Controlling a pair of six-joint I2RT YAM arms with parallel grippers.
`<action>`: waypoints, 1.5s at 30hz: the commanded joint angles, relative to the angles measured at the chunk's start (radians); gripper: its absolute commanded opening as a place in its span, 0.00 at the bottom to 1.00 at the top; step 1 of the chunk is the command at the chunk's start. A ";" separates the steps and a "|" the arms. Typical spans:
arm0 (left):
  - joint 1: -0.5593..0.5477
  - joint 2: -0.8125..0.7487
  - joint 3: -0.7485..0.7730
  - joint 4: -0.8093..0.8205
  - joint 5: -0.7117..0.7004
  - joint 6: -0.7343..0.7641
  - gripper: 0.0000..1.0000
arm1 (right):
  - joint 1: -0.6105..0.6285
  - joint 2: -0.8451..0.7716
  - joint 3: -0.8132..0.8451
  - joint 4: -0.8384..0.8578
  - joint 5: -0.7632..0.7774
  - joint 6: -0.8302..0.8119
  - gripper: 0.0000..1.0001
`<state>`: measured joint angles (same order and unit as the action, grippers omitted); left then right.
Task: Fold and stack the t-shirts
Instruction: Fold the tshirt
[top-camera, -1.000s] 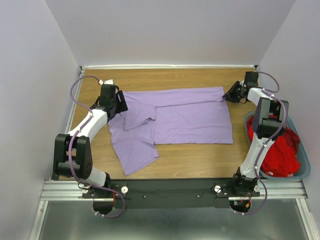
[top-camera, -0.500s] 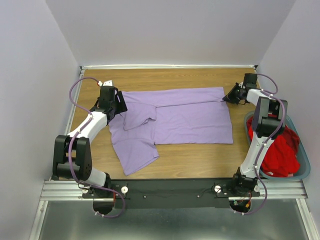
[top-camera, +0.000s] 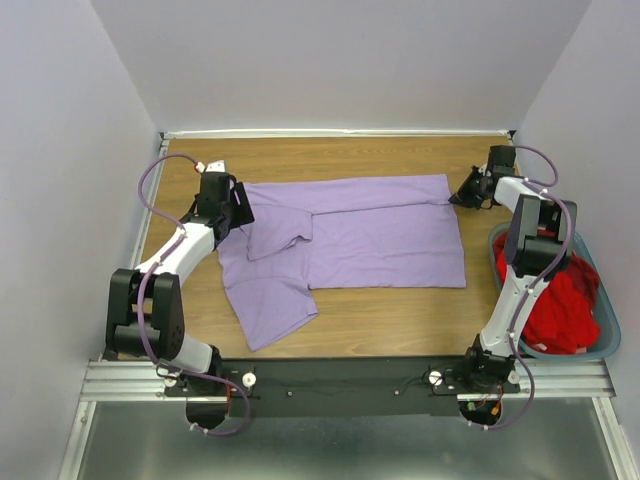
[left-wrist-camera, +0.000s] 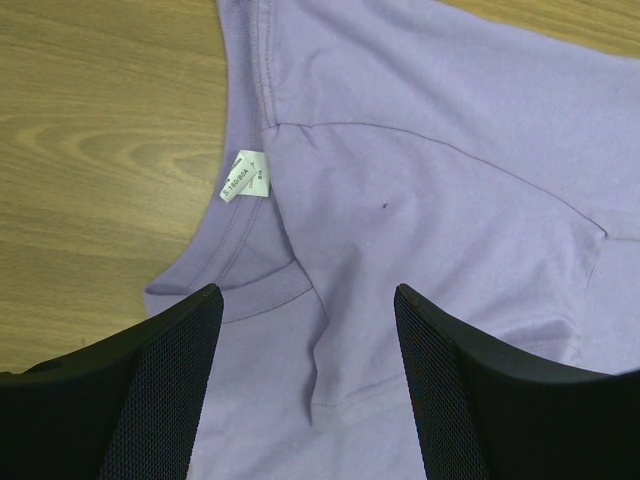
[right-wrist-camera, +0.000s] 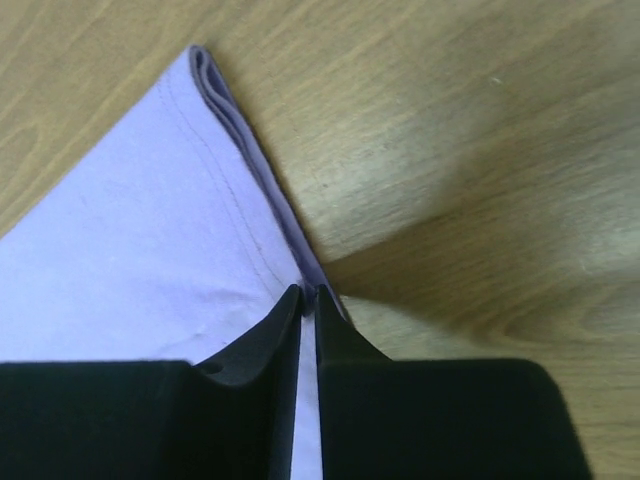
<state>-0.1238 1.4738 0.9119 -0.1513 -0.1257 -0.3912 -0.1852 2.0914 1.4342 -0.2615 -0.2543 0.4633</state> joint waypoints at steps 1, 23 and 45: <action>0.003 0.020 0.005 0.004 -0.037 0.009 0.77 | -0.007 -0.034 0.026 -0.076 0.084 -0.041 0.18; 0.003 0.256 0.289 -0.066 -0.005 -0.025 0.62 | 0.047 -0.004 0.141 -0.002 -0.186 -0.017 0.27; 0.073 0.761 0.742 -0.229 0.026 -0.032 0.42 | 0.029 0.314 0.334 0.056 -0.143 0.104 0.37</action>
<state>-0.0620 2.1769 1.6180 -0.3248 -0.1310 -0.4194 -0.1394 2.3306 1.7309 -0.2085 -0.4587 0.5365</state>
